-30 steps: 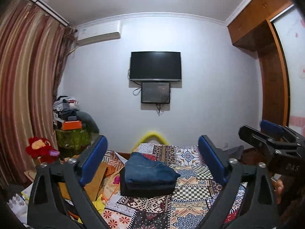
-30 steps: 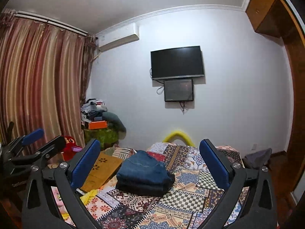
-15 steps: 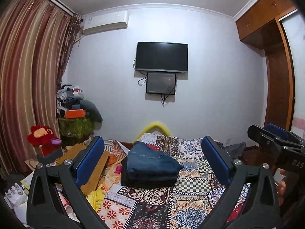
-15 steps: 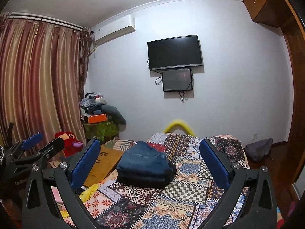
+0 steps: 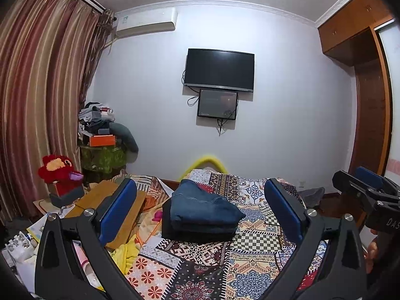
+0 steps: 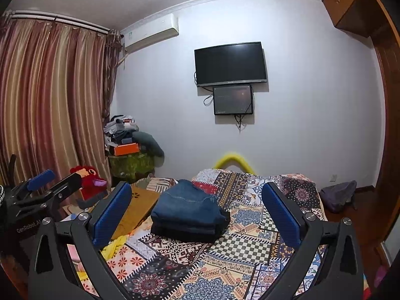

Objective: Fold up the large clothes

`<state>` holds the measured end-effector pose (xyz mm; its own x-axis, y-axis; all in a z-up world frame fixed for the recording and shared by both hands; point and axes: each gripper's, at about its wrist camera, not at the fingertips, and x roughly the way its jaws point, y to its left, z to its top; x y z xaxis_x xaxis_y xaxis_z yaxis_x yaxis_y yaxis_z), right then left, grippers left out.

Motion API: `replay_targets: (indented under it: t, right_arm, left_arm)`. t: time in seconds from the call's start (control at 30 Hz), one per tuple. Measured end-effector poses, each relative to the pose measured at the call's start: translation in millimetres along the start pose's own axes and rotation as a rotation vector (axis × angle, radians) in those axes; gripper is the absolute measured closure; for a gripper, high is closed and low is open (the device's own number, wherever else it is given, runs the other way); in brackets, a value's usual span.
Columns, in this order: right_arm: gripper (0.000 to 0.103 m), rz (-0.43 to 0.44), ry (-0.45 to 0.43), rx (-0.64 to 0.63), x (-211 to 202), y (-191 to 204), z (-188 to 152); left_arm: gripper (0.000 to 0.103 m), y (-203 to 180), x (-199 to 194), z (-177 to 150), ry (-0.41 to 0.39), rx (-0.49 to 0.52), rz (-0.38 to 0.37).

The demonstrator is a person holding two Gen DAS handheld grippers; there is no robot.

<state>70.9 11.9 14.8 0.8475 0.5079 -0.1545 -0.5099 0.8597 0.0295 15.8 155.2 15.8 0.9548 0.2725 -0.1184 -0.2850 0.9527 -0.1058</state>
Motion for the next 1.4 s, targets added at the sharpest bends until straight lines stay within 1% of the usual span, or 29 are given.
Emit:
replay_targets:
  t: [0.43,1.3,1.4]
  right_arm:
    - [0.000,-0.004,0.003,-0.008,-3.6,-1.6,0.8]
    - [0.000,-0.007,0.011,-0.011,-1.8,-4.2,1.9]
    - [0.000,-0.011,0.012,-0.014,-0.6,-3.8,1.5]
  left_arm:
    - [0.000,-1.5,2.0,-0.9,0.007,0.005,-0.005]
    - [0.000,-6.0,2.7,-1.3,0.015,0.020,-0.074]
    - [0.000,-7.3,2.7,-2.0,0.011,0.023,-0.062]
